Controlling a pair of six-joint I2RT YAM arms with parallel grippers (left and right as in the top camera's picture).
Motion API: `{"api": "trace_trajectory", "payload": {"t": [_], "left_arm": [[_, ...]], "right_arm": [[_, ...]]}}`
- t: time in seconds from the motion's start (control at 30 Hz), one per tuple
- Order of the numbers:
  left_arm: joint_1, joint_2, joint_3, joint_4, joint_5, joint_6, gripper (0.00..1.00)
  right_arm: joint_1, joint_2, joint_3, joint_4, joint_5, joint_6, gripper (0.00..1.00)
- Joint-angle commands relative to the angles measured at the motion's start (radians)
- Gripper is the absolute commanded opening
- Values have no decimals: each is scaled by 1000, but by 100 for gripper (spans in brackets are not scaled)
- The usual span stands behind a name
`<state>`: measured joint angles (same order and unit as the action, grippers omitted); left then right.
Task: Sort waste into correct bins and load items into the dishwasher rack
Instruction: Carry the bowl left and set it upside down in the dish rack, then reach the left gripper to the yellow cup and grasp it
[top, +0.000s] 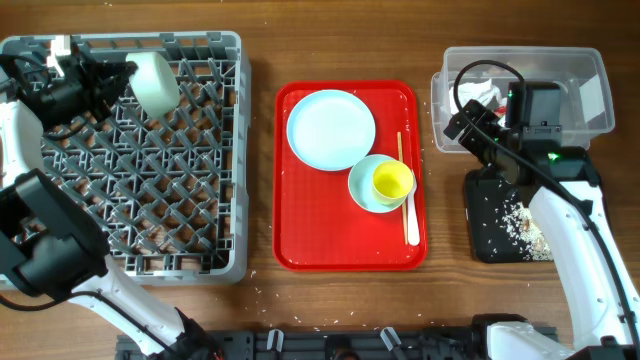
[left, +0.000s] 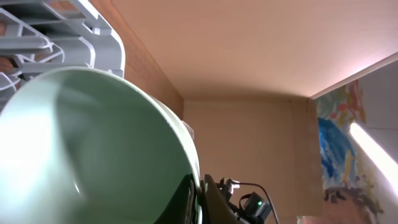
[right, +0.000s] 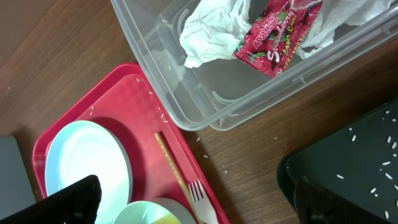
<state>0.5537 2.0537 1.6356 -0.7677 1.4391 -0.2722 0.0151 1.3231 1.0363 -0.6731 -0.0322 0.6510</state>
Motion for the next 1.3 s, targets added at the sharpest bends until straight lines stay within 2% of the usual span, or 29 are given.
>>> {"api": "trace_trajectory", "payload": {"t": [0.0, 0.1, 0.17, 0.33, 0.47, 0.57, 0.63, 0.7, 0.77, 0.8, 0.83, 0.87, 0.9, 1.0, 1.07, 1.13, 1.17, 1.2, 1.23, 1.27], "left_arm": [[10, 5, 2, 5, -94, 2, 4], [59, 5, 2, 14, -107, 3, 4], [95, 5, 2, 20, -172, 3, 4], [121, 6, 1, 19, -194, 7, 4], [146, 5, 1, -77, -418, 6, 4], [203, 3, 1, -142, -509, 6, 4], [243, -5, 1, -163, -510, 6, 12], [285, -28, 1, -182, -510, 6, 29], [301, -61, 1, -197, -523, 6, 53], [300, -85, 1, -206, -539, 6, 55], [291, -113, 1, -218, -558, 6, 45], [272, -141, 1, -226, -579, 7, 19], [243, -163, 1, -232, -610, 6, 5], [65, -179, 1, -250, -710, 16, 4], [-106, -178, 1, -280, -712, 105, 5], [-309, -176, 1, -280, -724, 160, 12], [-395, -174, 1, -266, -745, 164, 19], [-491, -170, 1, -232, -798, 164, 29], [-624, -158, 1, -174, -913, 164, 46], [-725, -143, 1, -138, -1010, 163, 54]], "right_arm": [[-3, 4, 0, 3, 9, 6, 100], [-3, 4, 0, 3, 9, 7, 100], [-3, 4, 0, 3, 9, 6, 100], [-3, 4, 0, 3, 9, 6, 100], [-3, 4, 0, 3, 9, 7, 100], [-3, 4, 0, 3, 9, 7, 100], [-3, 4, 0, 3, 9, 6, 100], [-3, 4, 0, 3, 9, 7, 100], [-3, 4, 0, 3, 9, 7, 100], [-3, 4, 0, 3, 9, 7, 100], [-3, 4, 0, 3, 9, 6, 100], [-3, 4, 0, 3, 9, 6, 100], [-3, 4, 0, 3, 9, 6, 100], [-3, 4, 0, 3, 9, 7, 100], [-3, 4, 0, 3, 9, 6, 100], [-3, 4, 0, 3, 9, 7, 100], [-3, 4, 0, 3, 9, 7, 100], [-3, 4, 0, 3, 9, 6, 100], [-3, 4, 0, 3, 9, 7, 100], [-3, 4, 0, 3, 9, 6, 100]]}}
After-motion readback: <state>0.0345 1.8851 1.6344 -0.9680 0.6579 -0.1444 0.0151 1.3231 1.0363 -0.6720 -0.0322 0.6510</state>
